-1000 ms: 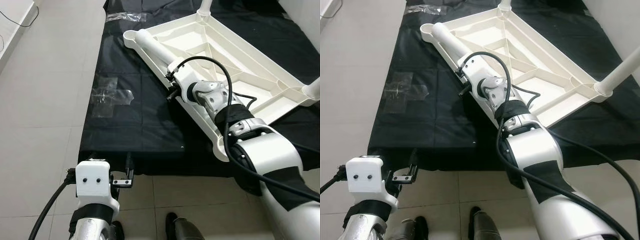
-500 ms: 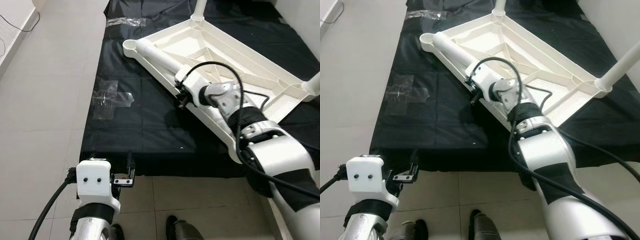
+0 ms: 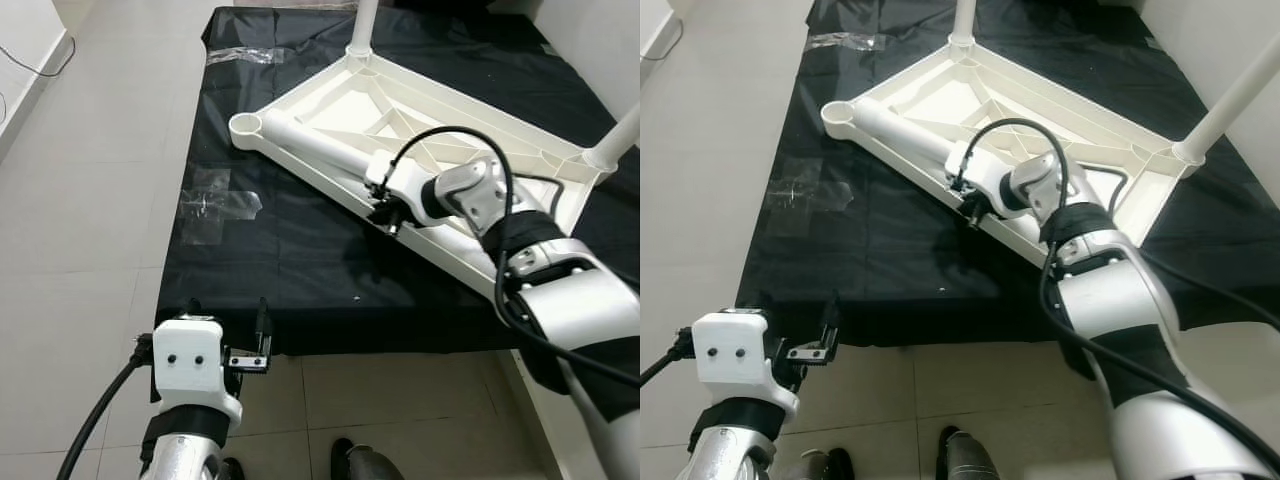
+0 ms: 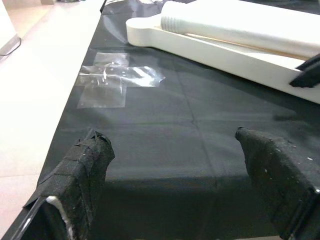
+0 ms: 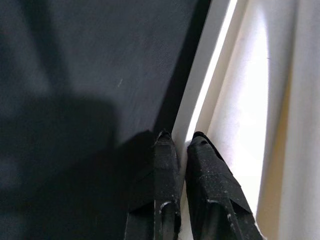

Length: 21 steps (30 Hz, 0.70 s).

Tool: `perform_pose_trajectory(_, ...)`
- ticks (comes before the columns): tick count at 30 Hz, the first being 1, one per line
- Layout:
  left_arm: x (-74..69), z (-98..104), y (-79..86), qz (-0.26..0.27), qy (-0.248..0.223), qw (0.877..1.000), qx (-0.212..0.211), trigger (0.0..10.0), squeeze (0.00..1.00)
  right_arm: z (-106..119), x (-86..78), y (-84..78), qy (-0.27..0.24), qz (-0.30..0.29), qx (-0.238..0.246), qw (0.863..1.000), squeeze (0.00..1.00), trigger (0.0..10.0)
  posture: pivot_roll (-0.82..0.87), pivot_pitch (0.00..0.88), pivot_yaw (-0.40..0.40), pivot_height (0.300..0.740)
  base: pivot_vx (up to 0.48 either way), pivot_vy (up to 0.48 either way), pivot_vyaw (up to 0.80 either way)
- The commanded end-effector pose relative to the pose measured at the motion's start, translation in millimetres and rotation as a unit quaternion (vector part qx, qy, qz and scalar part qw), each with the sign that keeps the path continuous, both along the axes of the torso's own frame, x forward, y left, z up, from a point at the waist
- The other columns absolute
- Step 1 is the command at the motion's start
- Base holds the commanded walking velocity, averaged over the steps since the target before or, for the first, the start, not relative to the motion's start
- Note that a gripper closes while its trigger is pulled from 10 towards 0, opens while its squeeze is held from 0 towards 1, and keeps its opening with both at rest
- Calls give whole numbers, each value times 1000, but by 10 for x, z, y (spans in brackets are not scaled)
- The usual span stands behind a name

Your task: Building children table

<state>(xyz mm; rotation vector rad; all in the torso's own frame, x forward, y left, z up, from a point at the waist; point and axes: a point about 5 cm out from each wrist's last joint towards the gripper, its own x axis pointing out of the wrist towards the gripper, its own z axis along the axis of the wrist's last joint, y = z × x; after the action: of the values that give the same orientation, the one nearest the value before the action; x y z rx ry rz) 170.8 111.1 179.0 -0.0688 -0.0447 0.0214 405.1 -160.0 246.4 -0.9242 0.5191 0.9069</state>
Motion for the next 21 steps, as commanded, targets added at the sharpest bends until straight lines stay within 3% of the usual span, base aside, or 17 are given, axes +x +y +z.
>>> perform_pose_trajectory(1,-33,-63,-185,-36,18,999,-18,10000,0,-535,-157,-80,115,37,-98,988,0,0,-54,273,-81,740,0,0,0)
perform_pose_trajectory(3,-33,-63,-185,-36,18,999,-18,10000,0,-535,-157,-80,115,37,-98,988,0,0,-54,273,-81,740,0,0,0)
perform_pose_trajectory(7,-42,-66,-178,-35,19,999,-16,10000,0,-529,-214,-185,136,90,-145,976,0,0,-50,276,-81,740,0,0,0)
perform_pose_trajectory(21,-38,-72,-180,-35,19,999,-16,10000,0,-493,-268,-208,134,177,-198,955,0,0,-51,275,-80,740,0,0,0)
